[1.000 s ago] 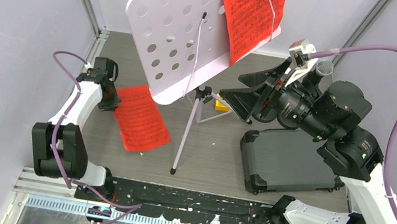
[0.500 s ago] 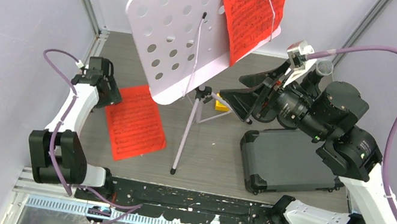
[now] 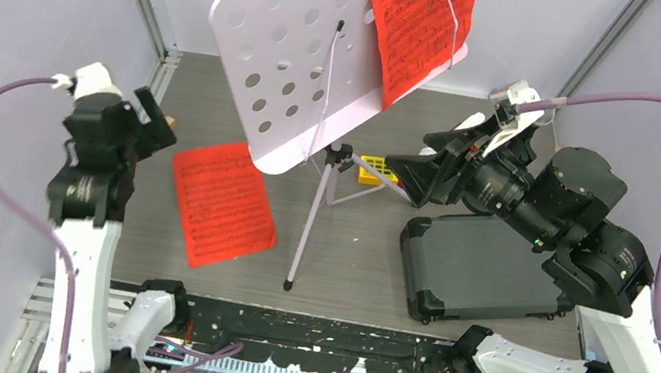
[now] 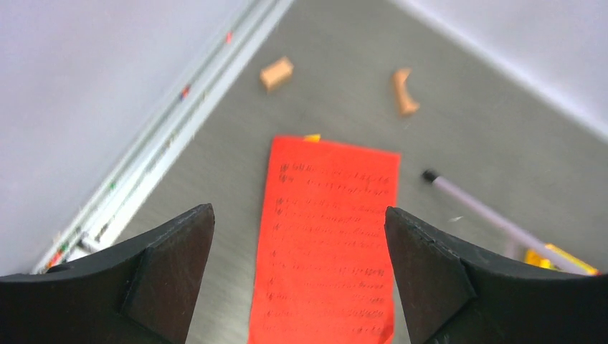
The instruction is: Pack up the instrument practice props
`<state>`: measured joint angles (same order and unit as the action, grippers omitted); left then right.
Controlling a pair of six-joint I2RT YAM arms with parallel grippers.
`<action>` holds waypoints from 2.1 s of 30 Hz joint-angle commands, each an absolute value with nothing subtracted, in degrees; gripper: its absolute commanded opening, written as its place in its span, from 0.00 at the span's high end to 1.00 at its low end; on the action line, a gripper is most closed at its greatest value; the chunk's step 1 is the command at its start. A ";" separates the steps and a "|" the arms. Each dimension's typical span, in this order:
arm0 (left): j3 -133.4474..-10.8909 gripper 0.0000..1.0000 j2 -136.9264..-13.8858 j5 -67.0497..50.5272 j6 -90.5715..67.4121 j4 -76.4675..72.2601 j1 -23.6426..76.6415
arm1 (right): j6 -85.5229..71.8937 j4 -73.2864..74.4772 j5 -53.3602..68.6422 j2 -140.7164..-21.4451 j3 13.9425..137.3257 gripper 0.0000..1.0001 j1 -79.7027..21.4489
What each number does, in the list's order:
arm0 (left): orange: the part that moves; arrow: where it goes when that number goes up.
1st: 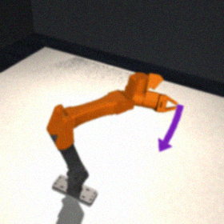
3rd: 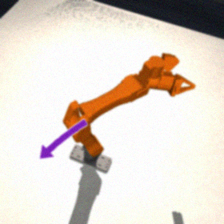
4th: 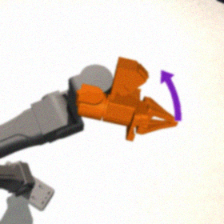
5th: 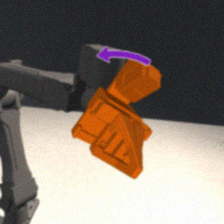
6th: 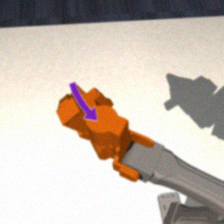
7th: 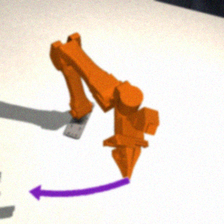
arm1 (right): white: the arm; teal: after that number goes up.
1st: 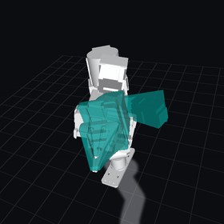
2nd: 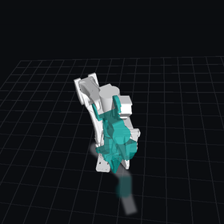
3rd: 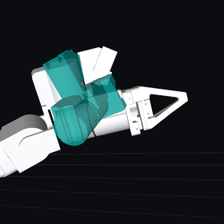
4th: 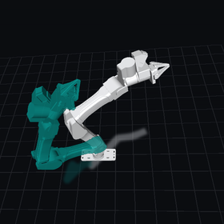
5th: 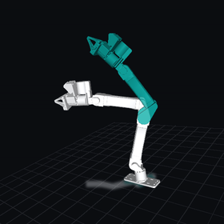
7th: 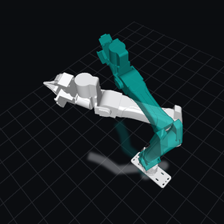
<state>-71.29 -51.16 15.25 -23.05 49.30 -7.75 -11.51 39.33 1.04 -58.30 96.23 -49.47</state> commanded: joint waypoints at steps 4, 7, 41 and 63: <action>-91.00 0.08 -47.45 10.56 -18.51 55.16 -6.41 | -8.35 41.08 -9.72 -55.94 97.19 0.14 -49.48; -97.79 0.11 -48.07 6.31 -20.78 53.54 -6.46 | -7.14 42.00 -12.10 -55.92 98.45 0.14 -49.48; -138.10 0.45 -72.02 -33.00 -57.02 6.01 -2.18 | -6.46 42.65 -18.80 -52.04 96.53 0.14 -49.48; -140.04 0.48 -72.03 -18.11 -24.64 27.65 29.98 | -9.50 42.58 -17.24 -55.96 97.56 0.14 -49.48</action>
